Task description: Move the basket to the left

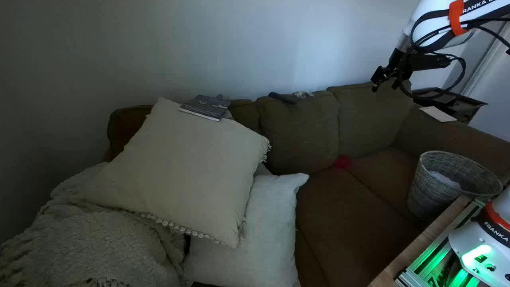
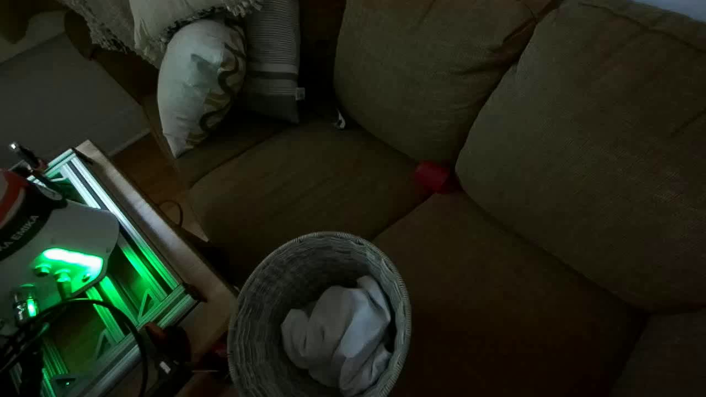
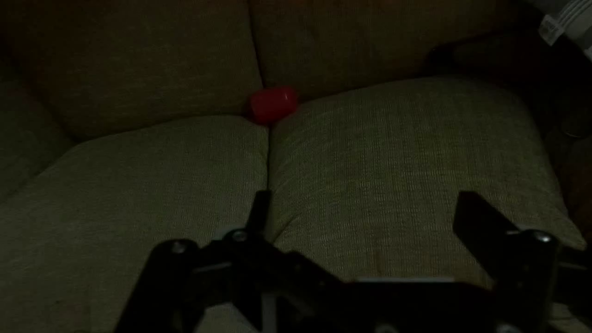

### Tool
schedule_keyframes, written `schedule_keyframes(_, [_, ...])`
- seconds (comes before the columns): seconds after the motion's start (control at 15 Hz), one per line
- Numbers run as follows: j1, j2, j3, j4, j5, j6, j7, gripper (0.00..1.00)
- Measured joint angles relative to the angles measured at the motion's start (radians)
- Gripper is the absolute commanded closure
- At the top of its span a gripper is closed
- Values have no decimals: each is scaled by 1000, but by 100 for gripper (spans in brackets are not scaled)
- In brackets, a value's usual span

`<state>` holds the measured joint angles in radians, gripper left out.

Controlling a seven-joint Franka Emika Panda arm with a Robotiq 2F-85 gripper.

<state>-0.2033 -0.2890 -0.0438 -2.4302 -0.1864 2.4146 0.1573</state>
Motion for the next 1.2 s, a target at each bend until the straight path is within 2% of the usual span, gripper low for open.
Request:
schedule_keyframes(0.87, [-4,-1,-6,-1,-1,8,10,0])
schedule_keyframes(1.07, [-41,-11,-51,-34,-32,66,2,0])
schedule_keyframes(1.2, [-72,-19,-110,-97,-58,158,-88,0])
